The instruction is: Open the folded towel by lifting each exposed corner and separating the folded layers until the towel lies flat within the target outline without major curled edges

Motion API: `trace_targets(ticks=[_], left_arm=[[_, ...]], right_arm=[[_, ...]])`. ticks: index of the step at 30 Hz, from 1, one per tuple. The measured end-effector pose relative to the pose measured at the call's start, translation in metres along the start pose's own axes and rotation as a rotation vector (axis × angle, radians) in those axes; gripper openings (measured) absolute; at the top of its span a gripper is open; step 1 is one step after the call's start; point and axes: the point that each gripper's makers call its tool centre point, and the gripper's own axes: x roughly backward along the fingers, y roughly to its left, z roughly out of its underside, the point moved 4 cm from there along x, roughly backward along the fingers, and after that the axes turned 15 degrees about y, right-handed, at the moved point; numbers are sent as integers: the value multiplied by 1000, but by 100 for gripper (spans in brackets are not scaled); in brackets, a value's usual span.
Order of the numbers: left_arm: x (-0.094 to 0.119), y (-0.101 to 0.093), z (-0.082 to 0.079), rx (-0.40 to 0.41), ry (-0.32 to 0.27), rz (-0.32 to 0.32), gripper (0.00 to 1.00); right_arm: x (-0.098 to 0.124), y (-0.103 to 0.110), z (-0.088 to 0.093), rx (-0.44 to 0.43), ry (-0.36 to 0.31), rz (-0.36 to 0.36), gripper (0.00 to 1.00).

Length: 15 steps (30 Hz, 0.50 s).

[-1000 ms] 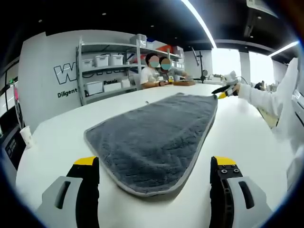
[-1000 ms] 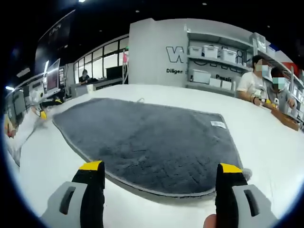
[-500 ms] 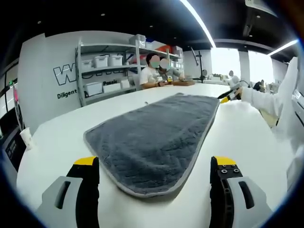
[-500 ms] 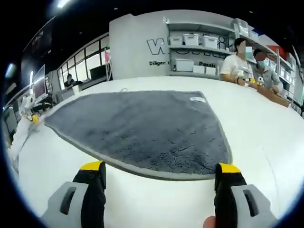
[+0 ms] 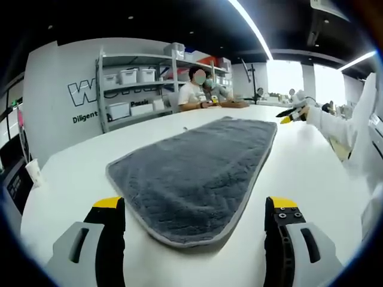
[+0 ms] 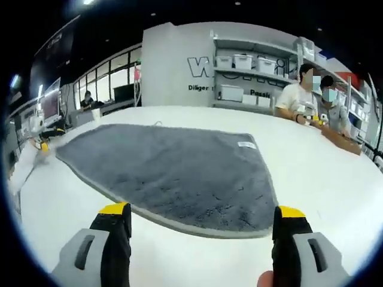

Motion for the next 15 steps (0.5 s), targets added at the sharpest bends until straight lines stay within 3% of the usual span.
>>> trace_targets(ticks=[4, 9, 15], left_arm=[[0, 0, 1, 0, 9, 1, 95], [-2, 2, 6, 22, 32, 1, 94], [-3, 5, 14, 61, 61, 14, 85]], right_arm=[[12, 9, -15, 32, -30, 16, 99], [15, 33, -24, 60, -44, -24, 99], [14, 46, -33, 83, -64, -54, 99]])
